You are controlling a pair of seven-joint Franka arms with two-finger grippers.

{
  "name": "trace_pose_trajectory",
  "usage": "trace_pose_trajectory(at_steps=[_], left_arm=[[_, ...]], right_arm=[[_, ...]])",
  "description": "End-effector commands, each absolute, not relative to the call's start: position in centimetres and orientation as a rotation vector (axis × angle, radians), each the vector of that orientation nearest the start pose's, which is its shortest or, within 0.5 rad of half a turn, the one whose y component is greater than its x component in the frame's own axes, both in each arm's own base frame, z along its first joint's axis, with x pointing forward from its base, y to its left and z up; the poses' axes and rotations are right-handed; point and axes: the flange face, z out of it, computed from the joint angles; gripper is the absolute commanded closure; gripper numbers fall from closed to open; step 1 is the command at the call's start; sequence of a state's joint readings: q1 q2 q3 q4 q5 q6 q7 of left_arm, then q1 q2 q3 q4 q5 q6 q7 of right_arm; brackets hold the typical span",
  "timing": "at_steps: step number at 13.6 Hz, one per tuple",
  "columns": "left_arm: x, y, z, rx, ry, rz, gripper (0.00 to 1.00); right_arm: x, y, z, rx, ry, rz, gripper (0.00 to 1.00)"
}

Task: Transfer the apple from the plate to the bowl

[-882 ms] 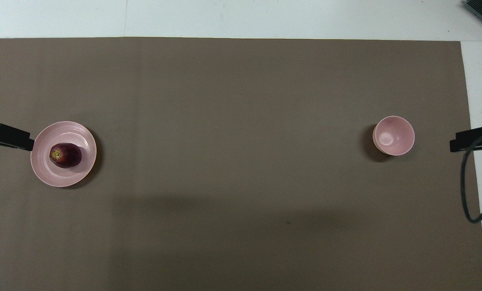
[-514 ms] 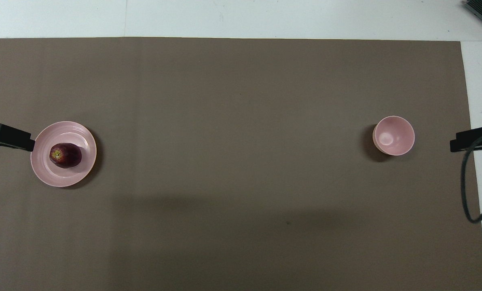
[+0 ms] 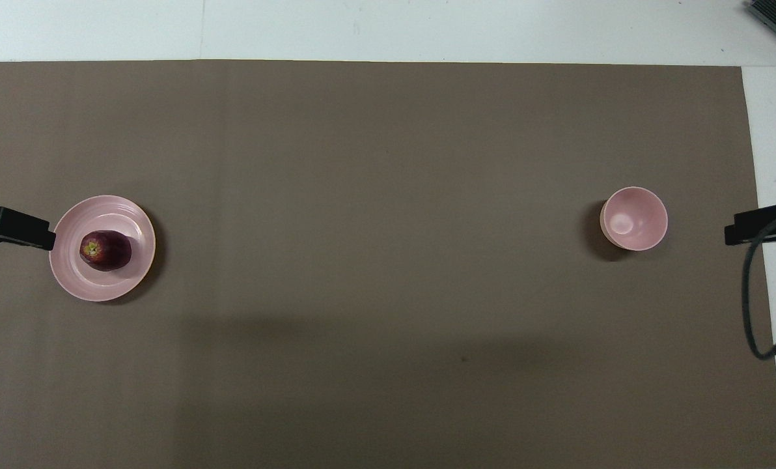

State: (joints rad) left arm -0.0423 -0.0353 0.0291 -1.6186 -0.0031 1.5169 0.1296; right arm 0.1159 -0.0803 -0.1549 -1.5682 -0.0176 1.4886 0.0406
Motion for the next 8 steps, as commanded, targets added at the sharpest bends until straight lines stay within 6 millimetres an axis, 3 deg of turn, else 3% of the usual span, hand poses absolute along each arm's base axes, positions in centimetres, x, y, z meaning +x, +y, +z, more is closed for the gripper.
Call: trace_pose_trajectory(at_steps=[1, 8], left_arm=[[53.1, 0.4, 60.3, -3.139, 0.222, 0.053, 0.0], [54.3, 3.9, 53.3, -3.135, 0.221, -0.022, 0.0]], right_arm=[[51.5, -2.8, 66.2, -3.134, 0.135, -0.005, 0.0], [51.4, -2.9, 66.3, -3.134, 0.137, -0.005, 0.0]])
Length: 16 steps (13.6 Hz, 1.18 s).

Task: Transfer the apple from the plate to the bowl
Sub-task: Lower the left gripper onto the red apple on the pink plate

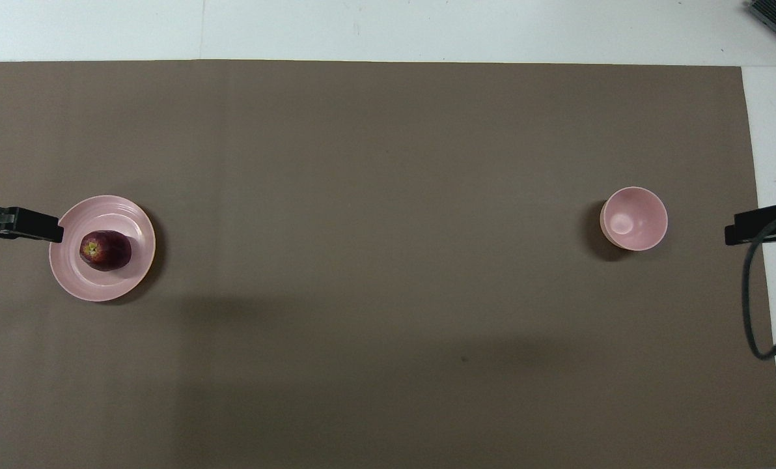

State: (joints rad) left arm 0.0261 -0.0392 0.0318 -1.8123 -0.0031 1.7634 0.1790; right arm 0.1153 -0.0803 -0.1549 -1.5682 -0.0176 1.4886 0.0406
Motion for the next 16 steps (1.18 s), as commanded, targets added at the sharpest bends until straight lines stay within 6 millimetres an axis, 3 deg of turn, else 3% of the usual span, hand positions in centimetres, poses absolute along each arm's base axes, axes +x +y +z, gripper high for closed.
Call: trace_pose_trajectory(at_steps=[1, 4, 8, 13, 16], left_arm=[[54.6, 4.6, 51.9, -3.136, 0.209, -0.013, 0.0], [55.2, 4.8, 48.7, -3.136, 0.206, -0.008, 0.0], [56.3, 5.7, 42.3, -3.14, 0.185, 0.045, 0.0], [56.9, 6.1, 36.2, -3.138, 0.172, 0.043, 0.0], [57.1, 6.2, 34.7, -3.139, 0.168, 0.051, 0.0]], right_arm=[[51.4, -2.9, 66.3, -3.135, 0.138, -0.003, 0.0], [51.4, -2.9, 66.2, -3.135, 0.137, 0.0, 0.0], [51.4, -2.9, 66.2, -3.134, 0.137, 0.0, 0.0], [51.4, -2.9, 66.2, -3.134, 0.135, -0.001, 0.0], [51.4, -2.9, 66.2, -3.134, 0.135, 0.002, 0.0]])
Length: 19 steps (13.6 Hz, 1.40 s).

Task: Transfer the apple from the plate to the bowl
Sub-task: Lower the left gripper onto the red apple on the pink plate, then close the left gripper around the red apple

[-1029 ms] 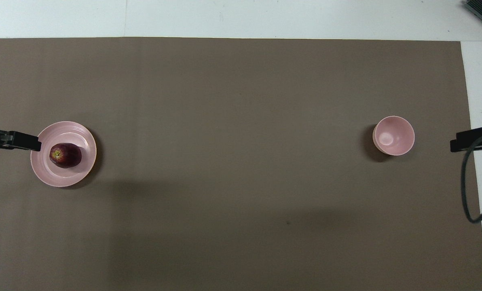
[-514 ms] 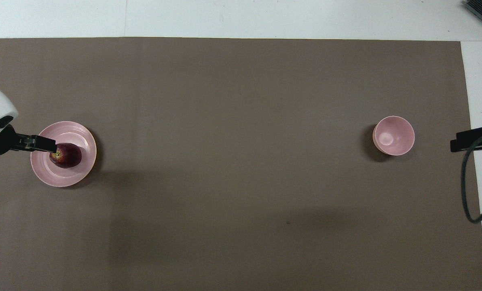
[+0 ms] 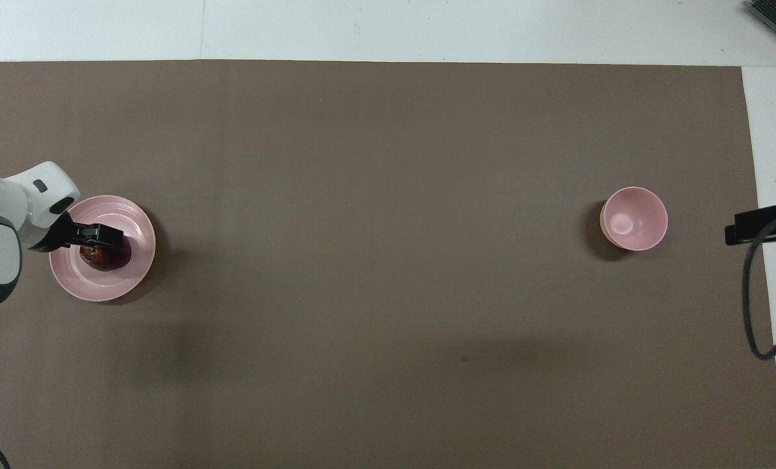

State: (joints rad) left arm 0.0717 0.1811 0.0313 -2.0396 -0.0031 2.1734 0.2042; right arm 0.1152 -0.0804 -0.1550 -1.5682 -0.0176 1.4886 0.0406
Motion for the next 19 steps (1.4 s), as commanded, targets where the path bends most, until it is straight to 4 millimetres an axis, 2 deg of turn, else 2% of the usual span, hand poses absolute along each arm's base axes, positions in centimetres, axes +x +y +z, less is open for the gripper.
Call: trace_pose_trajectory(at_steps=[1, 2, 6, 19], left_arm=[[57.1, 6.2, 34.1, -3.139, 0.168, 0.065, 0.0], [57.0, 6.2, 33.2, -3.141, 0.168, 0.084, 0.0], [56.5, 6.1, 32.5, -3.141, 0.168, 0.089, 0.0], [56.0, 6.0, 32.1, -3.143, 0.168, 0.11, 0.0]], right_arm=[[51.3, -2.9, 66.2, -3.135, 0.135, 0.004, 0.0], [51.3, -2.9, 66.2, -3.134, 0.135, 0.004, 0.0], [51.3, -2.9, 66.2, -3.134, 0.135, 0.007, 0.0], [51.3, -2.9, 66.2, -3.134, 0.135, 0.007, 0.0]])
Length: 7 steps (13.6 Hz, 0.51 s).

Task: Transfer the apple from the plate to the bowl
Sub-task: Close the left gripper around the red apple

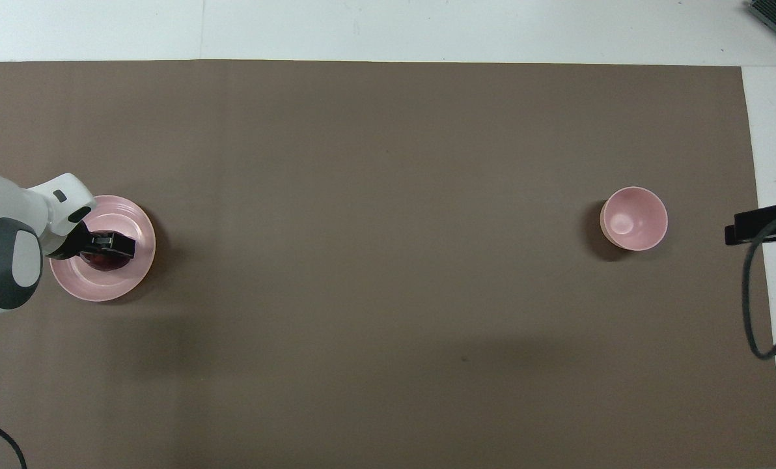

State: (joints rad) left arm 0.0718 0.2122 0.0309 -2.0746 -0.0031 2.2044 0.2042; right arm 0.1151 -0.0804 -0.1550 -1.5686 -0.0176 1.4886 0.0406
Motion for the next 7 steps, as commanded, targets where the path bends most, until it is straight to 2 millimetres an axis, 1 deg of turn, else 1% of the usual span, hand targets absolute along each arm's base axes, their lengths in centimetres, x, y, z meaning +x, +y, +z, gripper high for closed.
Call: trace_pose_trajectory(at_steps=[1, 2, 3, 4, 5, 6, 7], left_arm=[[56.03, 6.01, 32.15, -3.143, 0.168, 0.11, 0.0], [56.06, 6.1, 32.21, -3.143, 0.165, 0.108, 0.02], [56.05, 6.1, 32.2, -3.143, 0.165, 0.11, 0.68], [56.07, 6.1, 32.25, -3.143, 0.165, 0.11, 0.92], [56.1, 6.11, 32.33, -3.144, 0.156, 0.115, 1.0], [56.04, 6.19, 32.46, -3.145, 0.153, 0.141, 1.0], [55.87, 6.34, 32.34, -3.147, 0.144, 0.172, 0.7]], right_arm=[[51.33, -2.9, 66.18, -3.135, 0.135, 0.007, 0.0], [51.33, -2.89, 66.18, -3.134, 0.135, 0.007, 0.0], [51.33, -2.9, 66.18, -3.135, 0.135, 0.007, 0.0], [51.33, -2.89, 66.18, -3.134, 0.135, 0.007, 0.0], [51.33, -2.9, 66.18, -3.135, 0.135, 0.007, 0.0], [51.35, -2.89, 66.19, -3.134, 0.135, 0.004, 0.0], [51.35, -2.9, 66.19, -3.135, 0.135, 0.004, 0.0]])
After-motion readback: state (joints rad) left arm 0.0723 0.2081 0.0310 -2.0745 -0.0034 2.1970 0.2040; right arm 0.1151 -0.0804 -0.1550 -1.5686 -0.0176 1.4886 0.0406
